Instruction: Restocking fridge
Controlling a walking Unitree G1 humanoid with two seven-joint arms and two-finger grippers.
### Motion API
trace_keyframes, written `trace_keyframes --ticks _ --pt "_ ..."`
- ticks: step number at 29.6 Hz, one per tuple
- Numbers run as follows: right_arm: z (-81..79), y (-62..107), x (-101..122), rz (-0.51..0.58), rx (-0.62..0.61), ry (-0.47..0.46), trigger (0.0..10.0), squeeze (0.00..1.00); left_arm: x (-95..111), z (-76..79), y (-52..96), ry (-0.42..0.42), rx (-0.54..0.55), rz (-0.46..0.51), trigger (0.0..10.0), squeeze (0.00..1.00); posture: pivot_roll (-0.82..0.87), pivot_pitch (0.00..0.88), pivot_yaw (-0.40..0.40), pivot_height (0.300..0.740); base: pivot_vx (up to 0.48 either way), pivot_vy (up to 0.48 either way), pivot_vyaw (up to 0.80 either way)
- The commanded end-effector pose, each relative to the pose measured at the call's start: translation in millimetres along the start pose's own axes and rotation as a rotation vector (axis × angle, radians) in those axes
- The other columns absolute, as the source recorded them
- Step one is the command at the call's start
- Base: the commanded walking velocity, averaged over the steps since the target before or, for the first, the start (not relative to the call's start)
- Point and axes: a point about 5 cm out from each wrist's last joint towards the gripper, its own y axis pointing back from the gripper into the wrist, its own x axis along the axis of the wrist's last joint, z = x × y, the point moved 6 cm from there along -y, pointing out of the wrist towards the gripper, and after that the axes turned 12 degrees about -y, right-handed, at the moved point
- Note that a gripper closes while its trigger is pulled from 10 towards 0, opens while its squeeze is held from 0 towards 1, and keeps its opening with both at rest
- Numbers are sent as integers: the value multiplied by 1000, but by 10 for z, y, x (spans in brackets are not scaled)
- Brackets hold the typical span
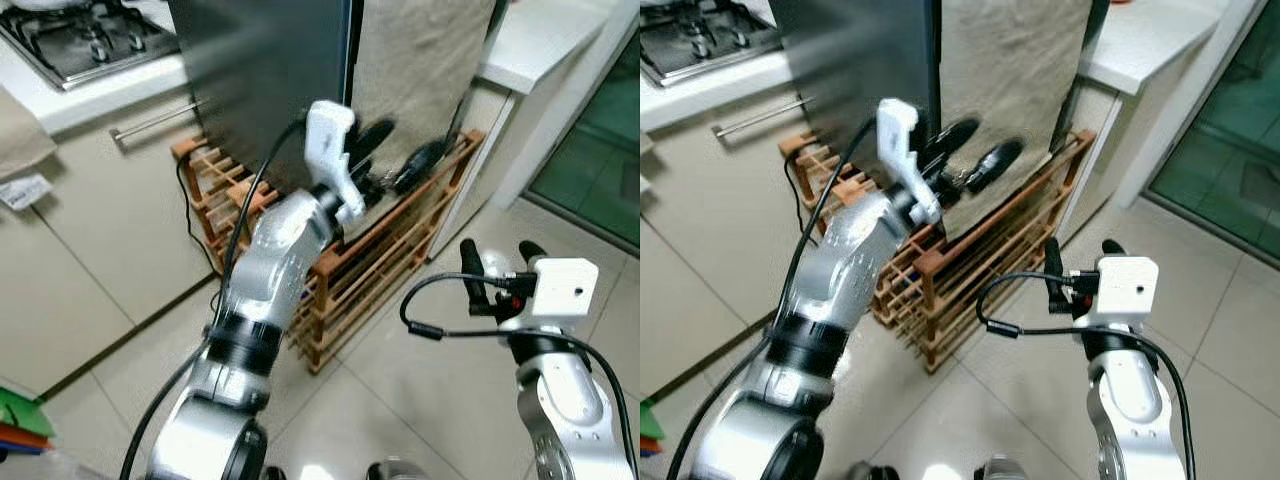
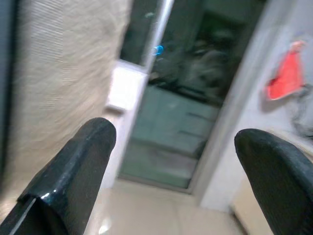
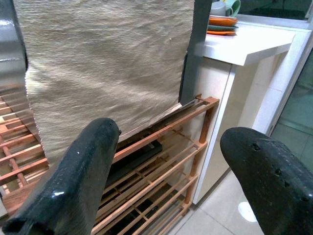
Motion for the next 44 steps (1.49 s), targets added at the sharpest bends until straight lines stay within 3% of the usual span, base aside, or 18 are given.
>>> trace_keyframes --ticks 1,2,3,5,6,9,13,25,32,44 --pt "70 3 4 8 -22 5 10000 82 82 -47 130 -69 49 1 10000 0 -230 49 34 740 0 0 0" --pt "70 3 4 8 -22 5 10000 82 82 -47 130 -69 49 1 10000 0 -230 49 34 740 0 0 0" --pt "70 -13 9 15 -23 2 10000 82 -4 -154 348 -95 131 -52 10000 0 -213 38 36 740 0 0 0" --pt "68 -28 34 34 -29 2 10000 82 -51 -271 508 -126 215 -88 10000 0 -204 31 39 740 0 0 0" --pt "63 -40 68 53 -35 3 10000 82 -66 -430 627 -131 319 -101 10000 0 -189 19 43 740 0 0 0" --pt "50 -57 170 102 -49 11 10000 86 -58 -719 910 -145 514 -113 10000 0 -182 11 46 740 0 0 0" --pt "15 -81 182 122 -50 -4 10000 78 6 -817 1150 -207 620 -123 10000 0 -152 0 45 740 0 0 0" --pt "-76 -230 155 127 -21 -12 10000 75 -121 -717 1066 -303 558 -224 10000 0 -124 0 32 740 0 0 0" --pt "-91 -285 149 121 0 -8 10000 75 -126 -736 1060 -322 562 -222 10000 0 -118 0 18 740 0 0 0" --pt "-196 -399 114 113 43 -10 10000 75 -85 -769 986 -253 571 -185 10000 0 -105 0 11 740 22 -209 0"
